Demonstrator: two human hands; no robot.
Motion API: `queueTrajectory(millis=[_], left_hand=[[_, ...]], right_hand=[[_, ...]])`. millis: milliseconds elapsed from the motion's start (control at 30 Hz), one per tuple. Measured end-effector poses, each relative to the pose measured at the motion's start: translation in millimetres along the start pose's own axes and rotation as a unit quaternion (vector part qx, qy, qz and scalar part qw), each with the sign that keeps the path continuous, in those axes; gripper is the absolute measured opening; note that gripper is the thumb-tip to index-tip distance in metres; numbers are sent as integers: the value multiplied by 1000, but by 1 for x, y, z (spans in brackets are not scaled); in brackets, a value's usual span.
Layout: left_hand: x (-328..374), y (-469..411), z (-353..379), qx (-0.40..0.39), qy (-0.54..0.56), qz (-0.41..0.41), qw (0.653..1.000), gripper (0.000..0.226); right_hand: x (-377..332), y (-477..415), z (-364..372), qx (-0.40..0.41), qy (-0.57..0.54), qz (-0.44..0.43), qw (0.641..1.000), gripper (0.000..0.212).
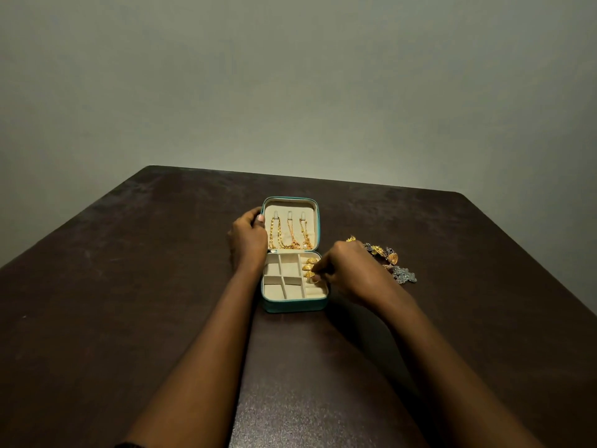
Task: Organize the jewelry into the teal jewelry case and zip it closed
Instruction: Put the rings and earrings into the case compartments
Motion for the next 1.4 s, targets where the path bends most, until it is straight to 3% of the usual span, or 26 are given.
queueTrajectory(millis=[267, 767, 900, 1067, 1400], left_hand=[[0, 0, -1, 1, 4, 0, 1000, 30], [4, 2, -3, 4, -3, 16, 1000, 31], [4, 1, -3, 5, -6, 16, 1000, 31], [3, 2, -3, 3, -9, 13, 1000, 31], [4, 4, -5, 7, -21, 12, 1000, 31]], right_hand=[[1, 2, -6, 47, -1, 4, 999, 24], [13, -1, 5, 51, -12, 73, 996, 24], [19, 0, 1, 46, -43, 82, 995, 24], [25, 1, -7, 104, -100, 109, 984, 22], [29, -3, 4, 76, -119, 137, 980, 22]])
Point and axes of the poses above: each hand's wrist, its own y-axis away from the middle knuckle, its own z-axis out of the palm, x = y × z, the point moved 9 cm from there along -y, towards the middle knuckle, and after that the axes turned 5 degrees about z, right-handed, at the moved point
